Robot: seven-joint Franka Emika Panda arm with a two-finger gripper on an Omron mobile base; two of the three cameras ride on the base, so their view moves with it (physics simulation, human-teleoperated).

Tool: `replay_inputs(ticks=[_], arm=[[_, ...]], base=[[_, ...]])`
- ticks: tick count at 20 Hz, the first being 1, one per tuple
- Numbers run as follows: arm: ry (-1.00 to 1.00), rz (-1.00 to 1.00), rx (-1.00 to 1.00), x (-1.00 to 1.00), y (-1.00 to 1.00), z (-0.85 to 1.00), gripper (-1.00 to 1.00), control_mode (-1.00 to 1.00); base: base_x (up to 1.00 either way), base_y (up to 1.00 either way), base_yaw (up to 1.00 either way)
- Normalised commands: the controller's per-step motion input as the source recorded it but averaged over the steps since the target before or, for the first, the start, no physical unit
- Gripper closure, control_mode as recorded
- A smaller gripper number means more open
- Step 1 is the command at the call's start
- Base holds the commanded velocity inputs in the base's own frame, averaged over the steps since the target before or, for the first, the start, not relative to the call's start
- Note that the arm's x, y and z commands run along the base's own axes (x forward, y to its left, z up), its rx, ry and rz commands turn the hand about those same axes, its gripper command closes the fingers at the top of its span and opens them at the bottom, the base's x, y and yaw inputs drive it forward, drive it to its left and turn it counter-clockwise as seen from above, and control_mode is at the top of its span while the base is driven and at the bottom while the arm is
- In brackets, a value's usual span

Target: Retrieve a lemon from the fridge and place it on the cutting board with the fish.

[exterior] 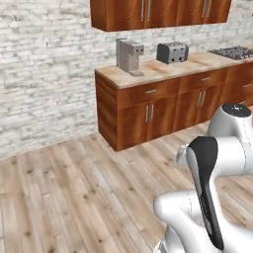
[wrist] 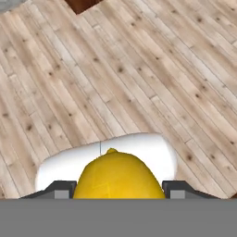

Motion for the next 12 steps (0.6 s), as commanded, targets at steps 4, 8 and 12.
replay_inputs(ticks=[4, 8, 12], arm=[[0.0, 0.0, 0.0, 0.0, 0.0, 0.0, 1.0, 1.0], [0.0, 0.0, 0.0, 0.0, 0.0, 0.0, 1.0, 1.0], [0.0, 0.0, 0.0, 0.0, 0.0, 0.0, 1.0, 1.0]], base=[[0.59, 0.0, -0.73], [0.33, -0.05, -0.85], [0.19, -0.12, -0.9]])
